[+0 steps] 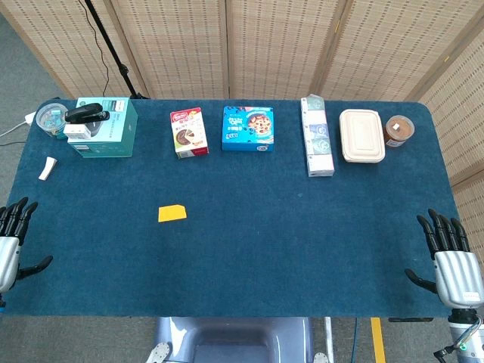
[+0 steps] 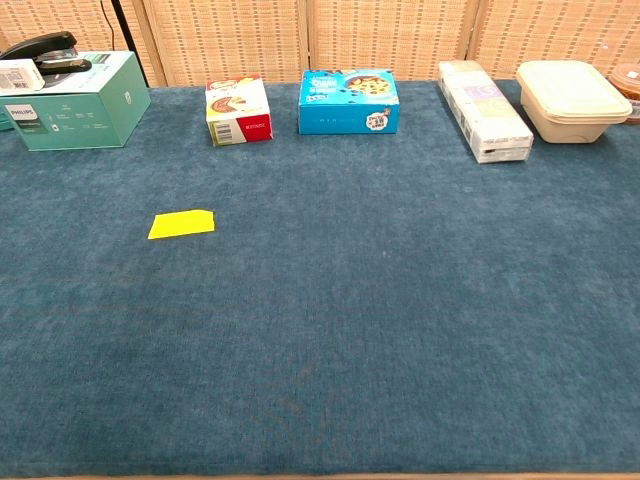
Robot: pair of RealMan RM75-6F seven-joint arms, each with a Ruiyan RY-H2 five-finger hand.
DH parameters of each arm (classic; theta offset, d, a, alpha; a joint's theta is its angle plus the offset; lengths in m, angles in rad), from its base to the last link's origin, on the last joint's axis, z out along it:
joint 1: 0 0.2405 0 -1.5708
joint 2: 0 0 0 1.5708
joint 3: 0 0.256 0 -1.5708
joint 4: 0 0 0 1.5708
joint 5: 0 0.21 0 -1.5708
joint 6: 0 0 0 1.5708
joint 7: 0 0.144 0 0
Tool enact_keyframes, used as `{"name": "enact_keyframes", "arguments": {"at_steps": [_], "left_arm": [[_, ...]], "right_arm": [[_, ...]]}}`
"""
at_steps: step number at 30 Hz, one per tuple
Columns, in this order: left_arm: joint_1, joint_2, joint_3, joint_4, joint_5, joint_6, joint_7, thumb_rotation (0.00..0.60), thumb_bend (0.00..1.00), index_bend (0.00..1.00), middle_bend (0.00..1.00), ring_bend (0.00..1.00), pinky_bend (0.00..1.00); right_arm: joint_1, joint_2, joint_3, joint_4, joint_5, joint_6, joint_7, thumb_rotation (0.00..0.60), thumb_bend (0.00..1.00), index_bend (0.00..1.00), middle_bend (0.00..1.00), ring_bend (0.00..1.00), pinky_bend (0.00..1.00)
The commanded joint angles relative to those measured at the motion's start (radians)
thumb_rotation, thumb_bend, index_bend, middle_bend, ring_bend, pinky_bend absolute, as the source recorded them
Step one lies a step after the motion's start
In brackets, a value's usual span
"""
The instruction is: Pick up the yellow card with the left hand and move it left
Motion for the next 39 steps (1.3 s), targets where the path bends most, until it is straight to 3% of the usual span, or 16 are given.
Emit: {"name": "enact_keyframes", "arguments": {"at_steps": [1,9,12,19,25,39], "left_arm": [[-0.004,-0.007,0.003,-0.001,-0.002,-0.009,0.016,0.6,0.13,0.0,0.0,0.0,0.0],[-0.038,-0.009,0.012,0.006,0.033,-0.053,-0.003,0.6,0.13,0.0,0.0,0.0,0.0],[-0.096,0.004,-0.002,0.013,0.041,-0.129,-0.017,0.6,0.15,0.03,0.0,0.0,0.0],[-0.231,0.014,-0.051,-0.006,-0.018,-0.316,0.049,0.6,0.29,0.17,0.0,0.0,0.0],[-0.36,-0.046,-0.09,0.035,-0.115,-0.488,0.145,0.6,0.35,0.24,0.0,0.0,0.0],[-0.534,-0.213,-0.119,0.182,-0.184,-0.668,0.08,0.6,0.36,0.36,0.0,0.0,0.0]], "right_arm": [[-0.001,0.006,0.002,0.001,0.003,0.0,0.01,0.6,0.0,0.0,0.0,0.0,0.0],[-0.002,0.015,-0.001,-0.014,0.002,-0.005,0.015,0.6,0.0,0.0,0.0,0.0,0.0],[0.0,0.014,-0.001,-0.017,0.002,-0.008,0.009,0.6,0.0,0.0,0.0,0.0,0.0],[0.005,0.016,-0.001,-0.014,0.013,-0.029,0.013,0.6,0.0,0.0,0.0,0.0,0.0],[0.005,0.023,0.001,-0.017,0.022,-0.035,0.029,0.6,0.0,0.0,0.0,0.0,0.0],[0.015,0.033,0.004,-0.016,0.043,-0.065,0.049,0.6,0.0,0.0,0.0,0.0,0.0]]}}
